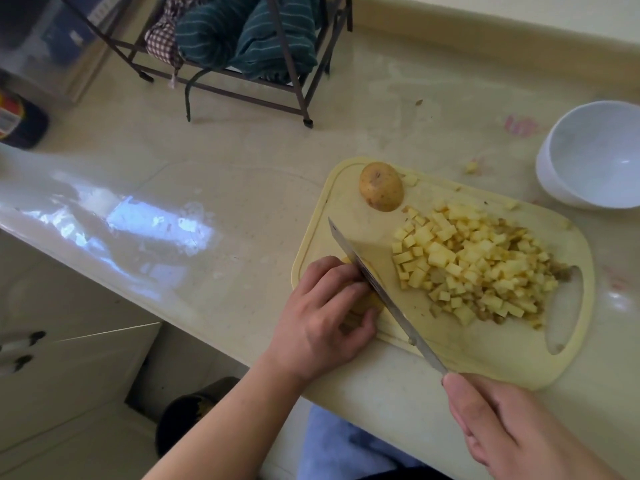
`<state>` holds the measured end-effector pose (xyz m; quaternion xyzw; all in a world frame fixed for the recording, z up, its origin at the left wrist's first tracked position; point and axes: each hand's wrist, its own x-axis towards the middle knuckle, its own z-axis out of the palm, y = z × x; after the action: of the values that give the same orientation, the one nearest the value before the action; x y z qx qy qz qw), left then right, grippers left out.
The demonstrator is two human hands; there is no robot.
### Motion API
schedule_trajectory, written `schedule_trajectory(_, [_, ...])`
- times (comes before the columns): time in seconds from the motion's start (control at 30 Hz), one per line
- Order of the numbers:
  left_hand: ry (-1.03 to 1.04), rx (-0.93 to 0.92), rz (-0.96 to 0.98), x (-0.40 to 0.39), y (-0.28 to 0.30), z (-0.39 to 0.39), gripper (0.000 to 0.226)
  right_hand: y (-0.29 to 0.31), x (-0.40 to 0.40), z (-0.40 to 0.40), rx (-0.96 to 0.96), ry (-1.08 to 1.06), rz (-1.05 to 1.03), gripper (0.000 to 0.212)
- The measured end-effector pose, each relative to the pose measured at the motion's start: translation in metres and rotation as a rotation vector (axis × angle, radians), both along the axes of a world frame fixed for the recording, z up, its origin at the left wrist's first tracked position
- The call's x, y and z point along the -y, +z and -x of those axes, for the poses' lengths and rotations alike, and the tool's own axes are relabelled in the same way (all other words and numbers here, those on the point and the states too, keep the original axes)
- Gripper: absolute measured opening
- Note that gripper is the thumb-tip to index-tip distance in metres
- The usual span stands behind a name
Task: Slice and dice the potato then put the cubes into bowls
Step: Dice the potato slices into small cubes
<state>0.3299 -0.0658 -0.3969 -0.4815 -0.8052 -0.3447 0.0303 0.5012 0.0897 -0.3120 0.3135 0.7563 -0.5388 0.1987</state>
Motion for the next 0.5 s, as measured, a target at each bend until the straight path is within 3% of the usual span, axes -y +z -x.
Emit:
schedule_trajectory(0.07, [-0.007,0.001,0.000,-0.001,0.001,0.000,0.020,0.001,0.001,0.016,-0.008,0.018,-0.007,0.058])
schedule_trajectory(0.33, [0.015,-0.007,0.003,0.000,0.000,-0.001,0.022,-0.007,0.011,0.028,-0.138,0.084,-0.189,0.073])
schedule_trajectory(0.5, [0.014,-0.011,-0.008,-0.002,0.002,-0.001,0.018,-0.004,0.003,0.027,-0.096,0.014,0.007,0.061])
